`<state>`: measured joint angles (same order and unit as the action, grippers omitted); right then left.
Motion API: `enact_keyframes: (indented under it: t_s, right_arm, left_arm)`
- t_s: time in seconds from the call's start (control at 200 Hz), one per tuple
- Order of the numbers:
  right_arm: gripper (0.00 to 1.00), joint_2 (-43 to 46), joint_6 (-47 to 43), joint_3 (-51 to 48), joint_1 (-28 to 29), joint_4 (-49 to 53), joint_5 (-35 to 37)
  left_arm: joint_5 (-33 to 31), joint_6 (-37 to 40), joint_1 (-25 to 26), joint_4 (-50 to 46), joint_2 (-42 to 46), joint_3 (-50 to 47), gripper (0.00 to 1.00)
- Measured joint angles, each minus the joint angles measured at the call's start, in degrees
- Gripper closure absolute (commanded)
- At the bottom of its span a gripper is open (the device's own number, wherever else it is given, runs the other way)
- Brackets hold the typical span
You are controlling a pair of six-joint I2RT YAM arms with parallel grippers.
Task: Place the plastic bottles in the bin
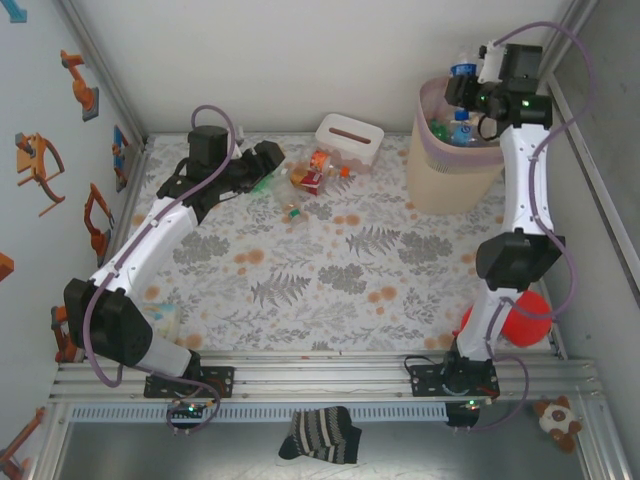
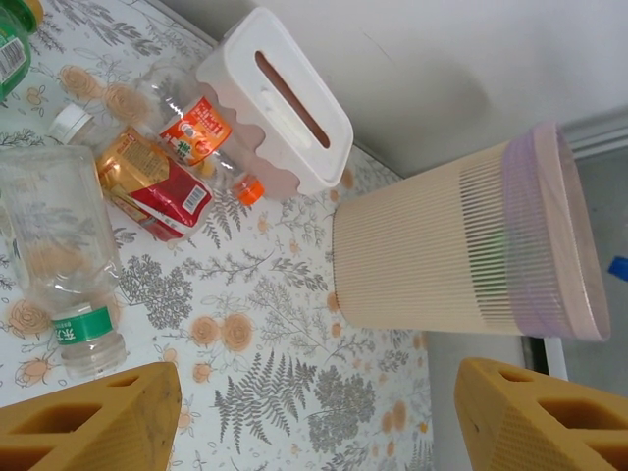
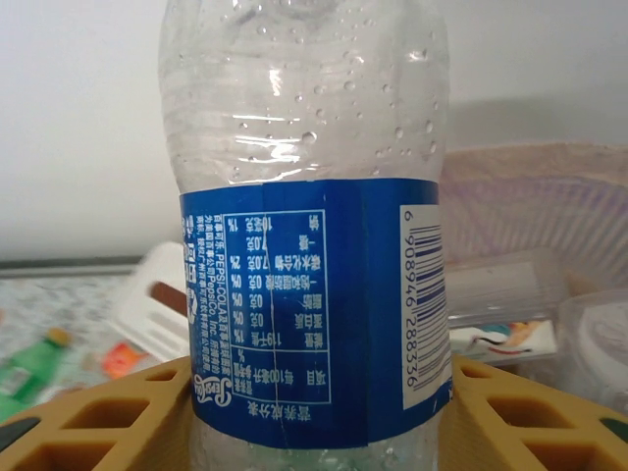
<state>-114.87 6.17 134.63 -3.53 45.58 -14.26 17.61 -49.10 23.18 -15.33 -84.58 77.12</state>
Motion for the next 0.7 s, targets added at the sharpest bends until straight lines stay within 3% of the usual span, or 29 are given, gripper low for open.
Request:
enact_keyframes:
  t_s: [0.34, 0.566, 0.696]
  right_arm:
    - [0.45, -7.3, -9.7, 0.0, 0.0, 2.4, 7.5]
    - [0.45, -7.7, -11.5, 0.0, 0.0, 2.2, 7.2]
    - [0.38, -8.2, -11.8, 0.3, 0.0, 2.2, 4.7]
  left_arm:
    - [-0.6, 0.6, 0.0, -2.5, -0.4, 0.0, 0.27]
    - [-1.5, 1.4, 0.0, -3.8, -1.0, 0.0, 0.27]
    - [-1.7, 1.9, 0.0, -4.9, -1.8, 0.0, 0.27]
